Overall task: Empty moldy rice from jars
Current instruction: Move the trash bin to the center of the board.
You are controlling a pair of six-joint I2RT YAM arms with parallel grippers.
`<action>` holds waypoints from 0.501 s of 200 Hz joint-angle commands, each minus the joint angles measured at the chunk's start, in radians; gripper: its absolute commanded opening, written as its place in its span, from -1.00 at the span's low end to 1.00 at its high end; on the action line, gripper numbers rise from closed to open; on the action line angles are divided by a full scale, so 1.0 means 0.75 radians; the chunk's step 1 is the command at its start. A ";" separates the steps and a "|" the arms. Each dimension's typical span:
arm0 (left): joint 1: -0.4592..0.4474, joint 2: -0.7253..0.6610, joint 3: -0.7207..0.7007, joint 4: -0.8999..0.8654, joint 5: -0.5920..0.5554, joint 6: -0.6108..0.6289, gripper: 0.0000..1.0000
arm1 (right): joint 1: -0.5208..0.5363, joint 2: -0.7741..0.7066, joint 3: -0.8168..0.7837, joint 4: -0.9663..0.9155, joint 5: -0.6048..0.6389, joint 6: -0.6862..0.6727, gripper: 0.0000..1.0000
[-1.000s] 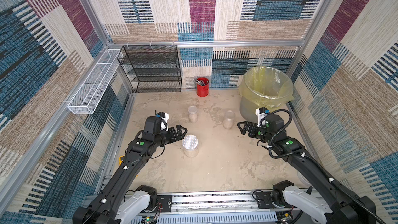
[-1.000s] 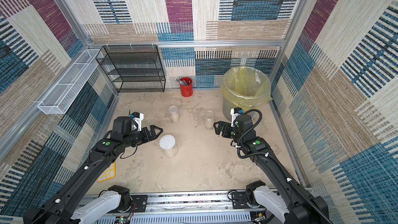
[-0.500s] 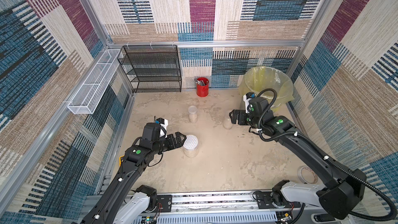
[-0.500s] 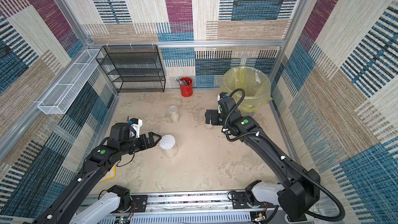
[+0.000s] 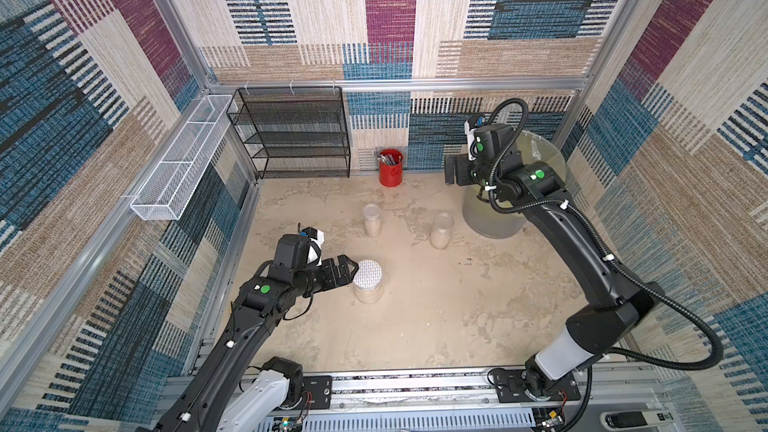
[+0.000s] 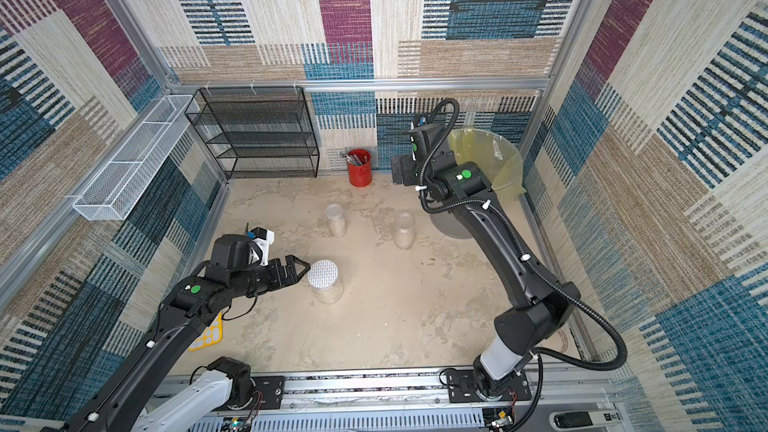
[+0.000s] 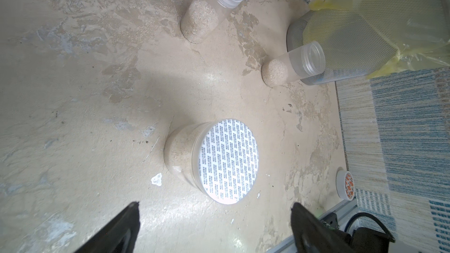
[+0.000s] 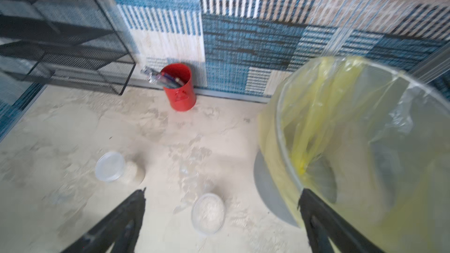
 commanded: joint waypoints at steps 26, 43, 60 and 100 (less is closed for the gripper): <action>0.001 -0.019 0.003 -0.059 -0.021 0.041 0.98 | -0.128 0.287 0.291 -0.285 0.030 -0.108 0.94; 0.002 -0.021 -0.011 -0.059 -0.017 0.041 0.99 | -0.136 0.322 0.310 -0.260 0.000 -0.146 0.95; 0.002 -0.020 -0.018 -0.061 -0.011 0.041 0.98 | -0.176 0.372 0.347 -0.277 -0.022 -0.150 0.91; 0.002 -0.029 -0.026 -0.065 -0.002 0.040 1.00 | -0.232 0.423 0.318 -0.283 -0.081 -0.163 0.80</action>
